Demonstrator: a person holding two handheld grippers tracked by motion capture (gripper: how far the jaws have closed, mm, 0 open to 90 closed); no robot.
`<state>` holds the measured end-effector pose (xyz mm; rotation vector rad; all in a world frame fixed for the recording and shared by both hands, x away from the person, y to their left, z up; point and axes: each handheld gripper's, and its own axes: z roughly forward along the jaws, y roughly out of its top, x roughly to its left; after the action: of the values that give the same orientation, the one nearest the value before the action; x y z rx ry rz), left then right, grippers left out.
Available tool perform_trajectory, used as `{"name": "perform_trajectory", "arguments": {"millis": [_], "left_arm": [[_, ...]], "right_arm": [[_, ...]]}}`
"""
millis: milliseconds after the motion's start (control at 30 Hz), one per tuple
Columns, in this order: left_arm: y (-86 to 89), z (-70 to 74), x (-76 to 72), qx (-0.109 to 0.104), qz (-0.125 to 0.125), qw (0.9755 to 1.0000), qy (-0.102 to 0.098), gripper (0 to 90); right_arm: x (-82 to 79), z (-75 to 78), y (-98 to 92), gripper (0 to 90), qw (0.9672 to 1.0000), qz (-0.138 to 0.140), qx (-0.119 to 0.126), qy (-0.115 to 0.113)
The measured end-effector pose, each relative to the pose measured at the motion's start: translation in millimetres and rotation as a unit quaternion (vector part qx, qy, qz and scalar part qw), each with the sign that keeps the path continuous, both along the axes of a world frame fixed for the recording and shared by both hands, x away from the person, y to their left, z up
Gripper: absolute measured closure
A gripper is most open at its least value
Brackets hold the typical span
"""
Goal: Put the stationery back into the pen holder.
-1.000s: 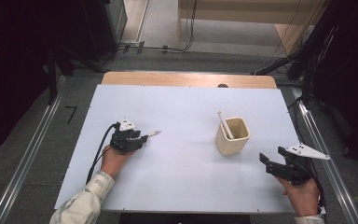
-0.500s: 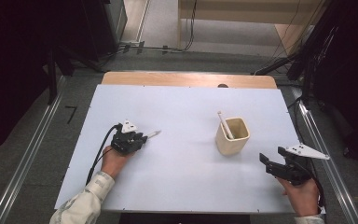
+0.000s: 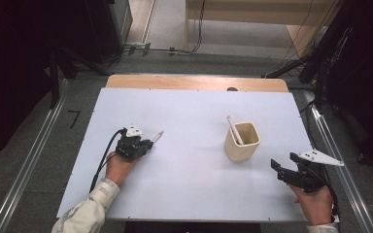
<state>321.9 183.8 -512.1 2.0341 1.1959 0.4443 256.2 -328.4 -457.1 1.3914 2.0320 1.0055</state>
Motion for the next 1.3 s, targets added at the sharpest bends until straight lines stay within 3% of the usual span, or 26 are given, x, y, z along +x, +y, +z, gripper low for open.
{"name": "perform_trajectory", "arguments": {"millis": [500, 700, 933, 1300], "left_arm": [[2.0, 2.4, -0.5, -0.026, 0.004, 0.9996, 0.004, 80.6], [1.4, 9.7, -3.9, -0.06, 0.004, 0.9982, -0.002, 80.7], [-10.6, 18.3, -9.3, -0.073, -0.011, 0.9971, -0.017, 80.7], [-42.2, 32.0, -16.6, -0.098, -0.054, 0.9932, -0.032, 80.6]], "right_arm": [[0.8, -1.6, -0.4, 21.5, 1.0, 0.001, 0.0, 0.002], [2.6, -4.5, -0.7, 19.5, 1.0, 0.002, -0.002, 0.007], [5.0, -8.9, 1.8, 18.9, 0.9999, 0.005, -0.005, 0.013], [5.3, -9.9, 3.3, 18.8, 0.9998, 0.009, -0.006, 0.015]]}}
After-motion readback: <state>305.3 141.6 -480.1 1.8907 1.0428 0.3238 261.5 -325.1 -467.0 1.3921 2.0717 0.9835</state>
